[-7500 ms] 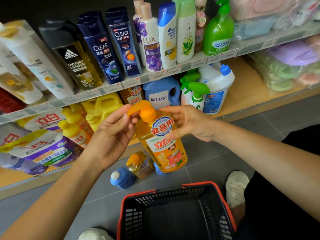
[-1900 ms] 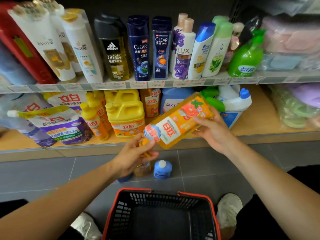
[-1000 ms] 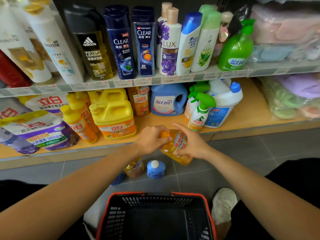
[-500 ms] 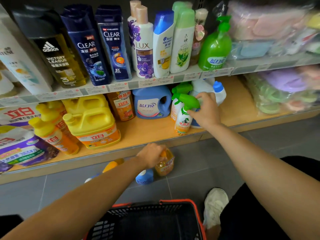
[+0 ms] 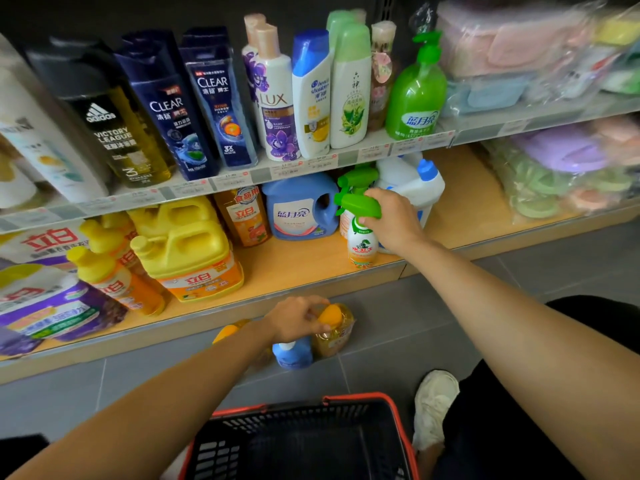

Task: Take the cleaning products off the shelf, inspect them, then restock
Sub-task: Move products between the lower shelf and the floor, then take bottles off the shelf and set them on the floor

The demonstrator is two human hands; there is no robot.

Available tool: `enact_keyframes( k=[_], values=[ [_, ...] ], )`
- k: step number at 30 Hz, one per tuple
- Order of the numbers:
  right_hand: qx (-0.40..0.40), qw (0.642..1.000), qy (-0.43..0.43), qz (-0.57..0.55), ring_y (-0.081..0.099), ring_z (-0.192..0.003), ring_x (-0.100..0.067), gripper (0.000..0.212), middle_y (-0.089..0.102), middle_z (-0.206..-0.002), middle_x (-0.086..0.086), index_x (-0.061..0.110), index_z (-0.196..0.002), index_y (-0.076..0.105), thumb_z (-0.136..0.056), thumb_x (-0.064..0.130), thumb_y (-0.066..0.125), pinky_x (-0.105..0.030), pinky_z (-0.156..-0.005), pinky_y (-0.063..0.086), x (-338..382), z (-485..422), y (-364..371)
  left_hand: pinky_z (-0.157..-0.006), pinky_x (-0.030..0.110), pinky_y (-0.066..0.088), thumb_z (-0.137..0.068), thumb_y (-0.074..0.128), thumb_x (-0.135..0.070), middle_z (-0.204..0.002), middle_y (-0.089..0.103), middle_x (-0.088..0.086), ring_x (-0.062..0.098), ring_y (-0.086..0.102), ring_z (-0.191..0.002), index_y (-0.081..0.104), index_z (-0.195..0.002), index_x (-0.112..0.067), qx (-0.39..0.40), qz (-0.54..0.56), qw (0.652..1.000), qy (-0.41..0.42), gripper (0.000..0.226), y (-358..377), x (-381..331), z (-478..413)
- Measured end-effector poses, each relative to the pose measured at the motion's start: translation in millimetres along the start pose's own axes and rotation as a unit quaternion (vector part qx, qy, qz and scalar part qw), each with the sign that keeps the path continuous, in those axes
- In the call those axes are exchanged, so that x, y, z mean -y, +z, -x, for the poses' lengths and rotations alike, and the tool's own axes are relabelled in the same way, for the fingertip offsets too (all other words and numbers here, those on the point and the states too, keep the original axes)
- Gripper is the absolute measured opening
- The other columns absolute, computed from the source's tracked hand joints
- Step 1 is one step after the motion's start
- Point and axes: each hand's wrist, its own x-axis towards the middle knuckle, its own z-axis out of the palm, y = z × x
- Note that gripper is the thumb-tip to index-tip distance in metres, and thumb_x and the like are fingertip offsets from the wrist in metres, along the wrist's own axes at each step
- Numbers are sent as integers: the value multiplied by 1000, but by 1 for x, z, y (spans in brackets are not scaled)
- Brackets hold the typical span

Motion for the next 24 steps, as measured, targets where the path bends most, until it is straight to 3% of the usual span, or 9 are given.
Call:
enact_keyframes(
  k=[4,8,11,14,17,20,22,24],
  values=[
    [-15,998,-50,-45,59,-114,-30,51,64,-126,-11,14,-132,62,-84,20,79,-38,-94,45,32,11,-20,-92,34,56,-88,77,-33,-118,73,2,12,69,-99,54,-142,-22,-73,8,997,29,59,-33,-8,34],
    [12,984,-70,-165,64,-108,-24,46,68,-115,-5,14,-128,64,-84,15,79,-47,-95,53,59,29,-44,-94,38,55,-86,79,-36,-141,57,0,15,59,-118,42,-151,-24,-167,22,984,66,76,-67,-21,70],
    [64,957,-82,-272,69,-99,-26,36,72,-110,-7,16,-122,64,-88,8,74,-47,-86,59,78,43,-51,-110,34,43,-76,86,-39,-149,47,0,13,48,-134,36,-155,-19,-236,58,965,95,95,-82,-34,92],
    [110,914,-68,-383,70,-76,-14,30,76,-96,3,24,-114,64,-93,5,68,-30,-69,59,87,56,-48,-104,32,49,-73,90,-38,-141,54,-5,12,55,-129,35,-153,-21,-212,137,963,98,99,-88,-46,114],
    [107,845,-5,-524,64,-65,-11,23,73,-86,2,16,-113,63,-94,4,64,-23,-63,55,94,67,-38,-89,28,57,-69,89,-35,-125,64,-9,9,64,-114,45,-144,-24,-205,233,947,80,87,-86,-54,135],
    [103,771,76,-624,66,-80,-15,26,71,-93,-4,7,-112,63,-87,14,67,-30,-79,56,103,82,-16,-81,27,59,-71,87,-23,-114,72,-3,12,70,-105,54,-136,-20,-203,331,919,75,73,-75,-63,146],
    [147,752,118,-631,66,-99,-23,38,71,-108,-10,6,-116,64,-84,26,66,-44,-96,50,109,93,2,-76,25,58,-72,86,-19,-112,75,-2,15,73,-101,58,-131,-19,-187,394,897,66,66,-67,-69,148],
    [195,726,146,-643,65,-108,-25,46,71,-116,-8,10,-124,63,-86,37,62,-48,-98,50,111,98,11,-76,25,58,-74,89,-19,-111,76,2,19,74,-100,61,-125,-20,-156,439,883,49,58,-64,-72,149]
  ],
)
